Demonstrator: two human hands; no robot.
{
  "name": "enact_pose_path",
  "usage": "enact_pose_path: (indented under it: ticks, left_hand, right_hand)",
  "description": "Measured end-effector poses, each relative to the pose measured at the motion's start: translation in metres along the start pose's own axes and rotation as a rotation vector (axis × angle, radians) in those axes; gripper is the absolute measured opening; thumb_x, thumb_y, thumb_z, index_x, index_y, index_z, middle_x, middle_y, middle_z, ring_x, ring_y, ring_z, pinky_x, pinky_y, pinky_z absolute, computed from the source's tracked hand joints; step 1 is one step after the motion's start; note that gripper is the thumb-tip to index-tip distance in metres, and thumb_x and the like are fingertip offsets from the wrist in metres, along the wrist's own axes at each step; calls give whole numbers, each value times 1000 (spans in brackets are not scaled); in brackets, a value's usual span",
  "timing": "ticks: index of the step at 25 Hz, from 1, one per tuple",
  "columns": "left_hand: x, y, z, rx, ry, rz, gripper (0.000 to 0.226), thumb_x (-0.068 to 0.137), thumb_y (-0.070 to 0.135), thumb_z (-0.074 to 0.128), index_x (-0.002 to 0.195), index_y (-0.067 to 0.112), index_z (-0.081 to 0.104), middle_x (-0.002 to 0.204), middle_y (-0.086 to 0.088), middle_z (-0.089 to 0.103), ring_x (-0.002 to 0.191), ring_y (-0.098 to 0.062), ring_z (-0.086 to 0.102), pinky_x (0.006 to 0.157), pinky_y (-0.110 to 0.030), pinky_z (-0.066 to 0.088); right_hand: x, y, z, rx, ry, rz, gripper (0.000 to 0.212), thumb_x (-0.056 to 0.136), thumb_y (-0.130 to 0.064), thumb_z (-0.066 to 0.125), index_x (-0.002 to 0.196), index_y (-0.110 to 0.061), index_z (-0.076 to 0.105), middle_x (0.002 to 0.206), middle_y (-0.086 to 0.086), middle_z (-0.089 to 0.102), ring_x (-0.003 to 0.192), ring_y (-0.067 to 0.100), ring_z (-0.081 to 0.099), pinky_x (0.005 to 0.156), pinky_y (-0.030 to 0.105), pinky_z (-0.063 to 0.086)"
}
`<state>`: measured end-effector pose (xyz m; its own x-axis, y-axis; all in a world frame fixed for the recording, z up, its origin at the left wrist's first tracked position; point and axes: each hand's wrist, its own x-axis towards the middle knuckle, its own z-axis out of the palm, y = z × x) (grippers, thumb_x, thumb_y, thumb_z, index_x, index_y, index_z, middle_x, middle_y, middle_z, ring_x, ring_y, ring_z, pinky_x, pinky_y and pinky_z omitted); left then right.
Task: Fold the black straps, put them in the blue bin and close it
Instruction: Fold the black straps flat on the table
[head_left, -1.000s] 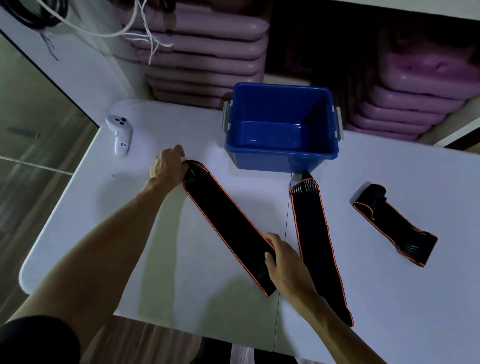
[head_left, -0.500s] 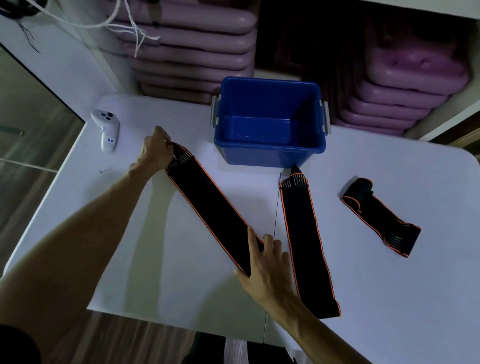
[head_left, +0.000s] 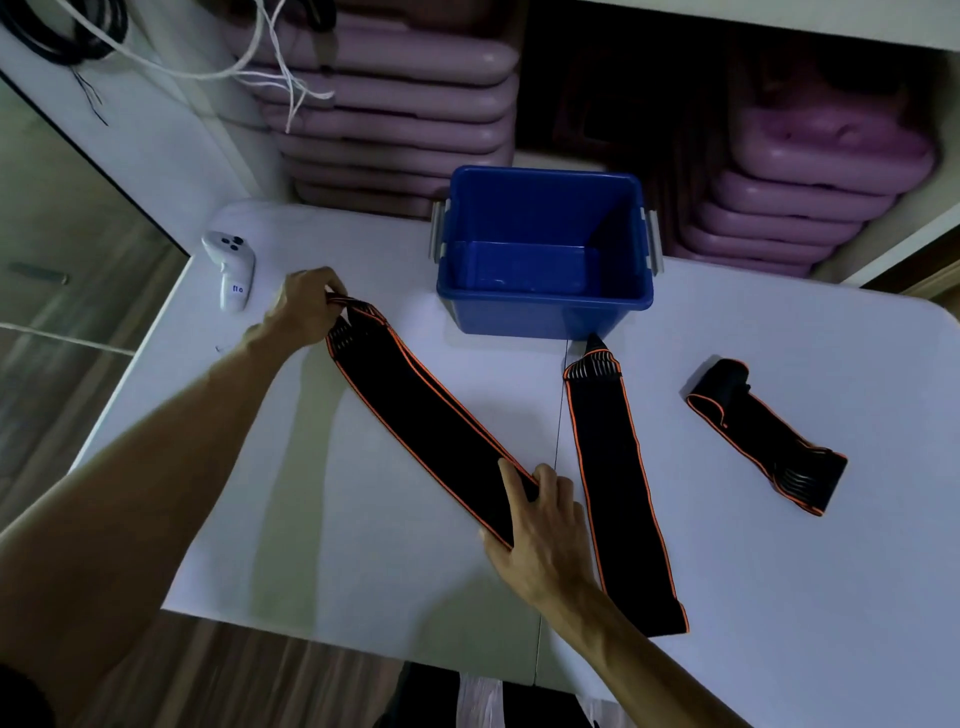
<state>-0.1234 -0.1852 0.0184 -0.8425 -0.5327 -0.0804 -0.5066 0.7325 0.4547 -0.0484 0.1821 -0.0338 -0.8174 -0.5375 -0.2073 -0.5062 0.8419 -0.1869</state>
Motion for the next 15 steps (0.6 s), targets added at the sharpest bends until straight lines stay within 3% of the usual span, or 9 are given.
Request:
enact_pose_path:
  ticks: [3,10,15]
  left_hand:
    - [-3,-25,15,46,19,-98,19,82,-2,52,92,6,66,87,-26,67,73,-42,65,64,-44,56]
    - [-3,-37,33,-9,139,-364,25,87,4,48,103,5,67,103,-29,64,88,-46,63,73,-43,53]
    - [1,-33,37,-16,151,-341,21,83,9,58,101,0,66,101,-31,65,87,-45,63,68,-41,50]
  right_hand:
    - [-1,-1,2,20,-4,-5,81,69,-52,74,139,-26,44,115,16,54,94,31,54,69,38,53]
    - [-5,13,10,16,26,-126,71,82,-59,62,144,-35,39,135,14,46,106,29,50,77,38,55]
    - [-9,15,14,25,20,-147,67,86,-62,53,146,-34,37,137,13,45,107,28,49,78,36,56]
